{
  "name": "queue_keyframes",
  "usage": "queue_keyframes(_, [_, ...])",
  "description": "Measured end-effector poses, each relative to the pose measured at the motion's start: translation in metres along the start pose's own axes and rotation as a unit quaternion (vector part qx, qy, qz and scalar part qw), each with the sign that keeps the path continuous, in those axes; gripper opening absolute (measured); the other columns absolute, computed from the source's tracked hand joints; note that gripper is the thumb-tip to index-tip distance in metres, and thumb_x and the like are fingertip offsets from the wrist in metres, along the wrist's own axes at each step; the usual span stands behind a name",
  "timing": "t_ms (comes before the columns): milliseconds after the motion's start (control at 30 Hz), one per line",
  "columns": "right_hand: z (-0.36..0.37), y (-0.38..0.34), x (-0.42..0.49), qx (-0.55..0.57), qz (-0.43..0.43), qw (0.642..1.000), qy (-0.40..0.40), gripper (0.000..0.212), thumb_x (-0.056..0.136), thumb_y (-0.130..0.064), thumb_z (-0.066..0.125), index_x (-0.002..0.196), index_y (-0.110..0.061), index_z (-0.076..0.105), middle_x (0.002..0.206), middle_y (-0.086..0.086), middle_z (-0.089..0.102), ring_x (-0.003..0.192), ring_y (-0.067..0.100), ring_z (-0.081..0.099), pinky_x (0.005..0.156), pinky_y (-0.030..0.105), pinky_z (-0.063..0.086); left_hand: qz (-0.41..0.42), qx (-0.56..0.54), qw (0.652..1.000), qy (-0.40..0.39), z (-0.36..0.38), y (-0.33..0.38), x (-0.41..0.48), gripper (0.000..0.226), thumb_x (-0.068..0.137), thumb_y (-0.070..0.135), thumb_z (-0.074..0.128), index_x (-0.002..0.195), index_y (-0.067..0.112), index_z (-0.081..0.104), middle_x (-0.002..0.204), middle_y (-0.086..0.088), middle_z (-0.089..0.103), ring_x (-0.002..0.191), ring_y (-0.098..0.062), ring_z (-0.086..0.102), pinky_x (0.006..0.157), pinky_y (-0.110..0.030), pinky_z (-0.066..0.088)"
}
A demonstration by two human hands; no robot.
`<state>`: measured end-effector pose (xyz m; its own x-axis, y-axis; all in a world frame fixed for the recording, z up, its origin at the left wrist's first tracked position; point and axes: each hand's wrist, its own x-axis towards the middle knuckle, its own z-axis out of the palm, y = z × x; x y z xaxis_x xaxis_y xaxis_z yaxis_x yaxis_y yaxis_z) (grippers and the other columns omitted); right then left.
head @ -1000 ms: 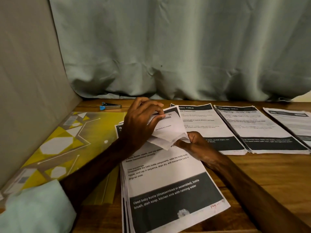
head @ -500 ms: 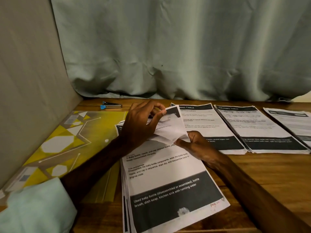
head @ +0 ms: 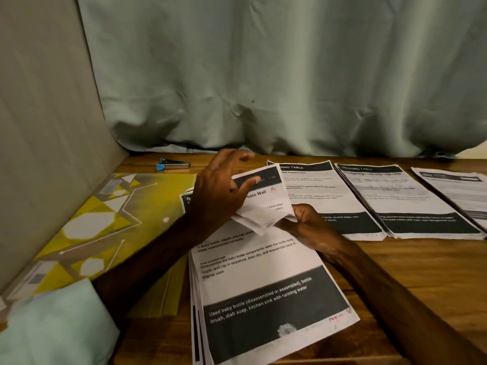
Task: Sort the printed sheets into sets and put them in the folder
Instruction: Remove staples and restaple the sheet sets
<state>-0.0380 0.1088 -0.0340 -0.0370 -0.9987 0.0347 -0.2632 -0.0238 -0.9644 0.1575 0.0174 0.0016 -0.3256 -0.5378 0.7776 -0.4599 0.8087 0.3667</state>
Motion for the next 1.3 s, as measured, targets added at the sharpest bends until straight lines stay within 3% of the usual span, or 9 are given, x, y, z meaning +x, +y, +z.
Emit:
queue_keyframes(167, [-0.001, 0.002, 0.001, -0.004, 0.004, 1.0, 0.01, 0.025, 0.093, -0.024, 0.07, 0.116, -0.031, 0.069, 0.111, -0.013, 0.076, 0.095, 0.012, 0.075, 0.072, 0.023, 0.057, 0.021, 0.055, 0.997, -0.044, 0.003, -0.002, -0.002, 0.045, 0.09, 0.044, 0.067, 0.125, 0.016, 0.068, 0.121, -0.004, 0.07, 0.093, -0.018, 0.066, 0.077, -0.02, 0.041])
queue_keyframes(400, [-0.001, 0.002, 0.0, 0.0, 0.013, 1.0, 0.003, 0.02, 0.095, -0.02, 0.068, 0.111, -0.032, 0.068, 0.095, -0.022, 0.076, 0.089, 0.004, 0.074, 0.066, 0.015, 0.053, 0.069, 0.008, 0.997, 0.024, -0.002, -0.005, -0.001, 0.011, 0.089, 0.026, 0.077, 0.096, 0.018, 0.073, 0.094, 0.005, 0.074, 0.081, -0.01, 0.067, 0.067, -0.028, 0.054])
queue_keyframes(500, [-0.002, 0.002, 0.0, 0.0, 0.011, 1.0, 0.002, 0.02, 0.096, -0.018, 0.067, 0.109, -0.033, 0.066, 0.087, -0.027, 0.074, 0.082, -0.005, 0.071, 0.063, 0.01, 0.051, 0.092, -0.005, 0.995, 0.023, -0.001, -0.01, 0.0, 0.012, 0.091, 0.024, 0.075, 0.097, 0.014, 0.077, 0.094, 0.002, 0.077, 0.082, -0.013, 0.071, 0.069, -0.035, 0.058])
queue_keyframes(633, [-0.003, 0.005, 0.003, -0.012, 0.006, 1.0, 0.006, 0.015, 0.096, -0.019, 0.067, 0.101, -0.034, 0.067, 0.084, -0.026, 0.074, 0.08, 0.0, 0.072, 0.062, 0.012, 0.051, 0.121, -0.002, 0.992, 0.034, -0.001, -0.009, 0.0, 0.013, 0.092, 0.016, 0.074, 0.102, 0.01, 0.079, 0.099, -0.003, 0.079, 0.085, -0.018, 0.074, 0.072, -0.035, 0.06])
queue_keyframes(800, [-0.003, 0.006, 0.003, -0.013, 0.005, 1.0, 0.004, 0.016, 0.096, -0.019, 0.067, 0.101, -0.034, 0.067, 0.084, -0.026, 0.074, 0.079, -0.003, 0.072, 0.063, 0.011, 0.051, 0.143, 0.004, 0.989, 0.04, -0.002, -0.009, -0.001, 0.007, 0.093, 0.017, 0.073, 0.096, 0.013, 0.078, 0.092, 0.001, 0.078, 0.076, -0.015, 0.072, 0.063, -0.037, 0.058])
queue_keyframes(933, [-0.004, 0.008, 0.004, -0.016, 0.014, 1.0, 0.006, 0.01, 0.094, -0.024, 0.07, 0.103, -0.027, 0.071, 0.091, -0.01, 0.079, 0.083, 0.012, 0.075, 0.071, 0.024, 0.057, 0.155, 0.025, 0.986, 0.06, -0.001, -0.006, -0.003, 0.006, 0.092, 0.019, 0.075, 0.094, 0.014, 0.078, 0.11, 0.001, 0.076, 0.094, -0.016, 0.071, 0.071, -0.037, 0.058])
queue_keyframes(1067, [-0.004, 0.008, 0.005, -0.014, 0.018, 1.0, 0.009, 0.017, 0.086, -0.035, 0.073, 0.101, -0.027, 0.073, 0.097, -0.005, 0.079, 0.09, 0.021, 0.075, 0.082, 0.037, 0.058, 0.177, 0.041, 0.982, 0.056, -0.005, -0.003, -0.001, 0.007, 0.088, 0.021, 0.078, 0.091, 0.016, 0.077, 0.131, -0.004, 0.066, 0.107, -0.019, 0.063, 0.078, -0.027, 0.052])
queue_keyframes(1200, [-0.003, 0.007, 0.004, 0.013, 0.011, 1.0, 0.005, 0.022, 0.082, -0.035, 0.073, 0.101, -0.026, 0.075, 0.102, -0.001, 0.079, 0.095, 0.024, 0.075, 0.089, 0.042, 0.057, 0.229, 0.023, 0.973, 0.012, -0.007, -0.006, 0.003, 0.011, 0.085, 0.02, 0.078, 0.09, 0.011, 0.074, 0.121, -0.008, 0.067, 0.109, -0.026, 0.061, 0.088, -0.038, 0.049])
queue_keyframes(1300, [-0.004, 0.007, 0.004, 0.022, 0.005, 1.0, -0.004, 0.023, 0.084, -0.033, 0.073, 0.104, -0.023, 0.074, 0.102, -0.001, 0.079, 0.095, 0.023, 0.075, 0.086, 0.041, 0.059, 0.25, 0.0, 0.968, -0.031, -0.005, -0.01, 0.001, 0.01, 0.085, 0.018, 0.074, 0.091, 0.01, 0.071, 0.101, -0.005, 0.071, 0.1, -0.024, 0.062, 0.084, -0.043, 0.049])
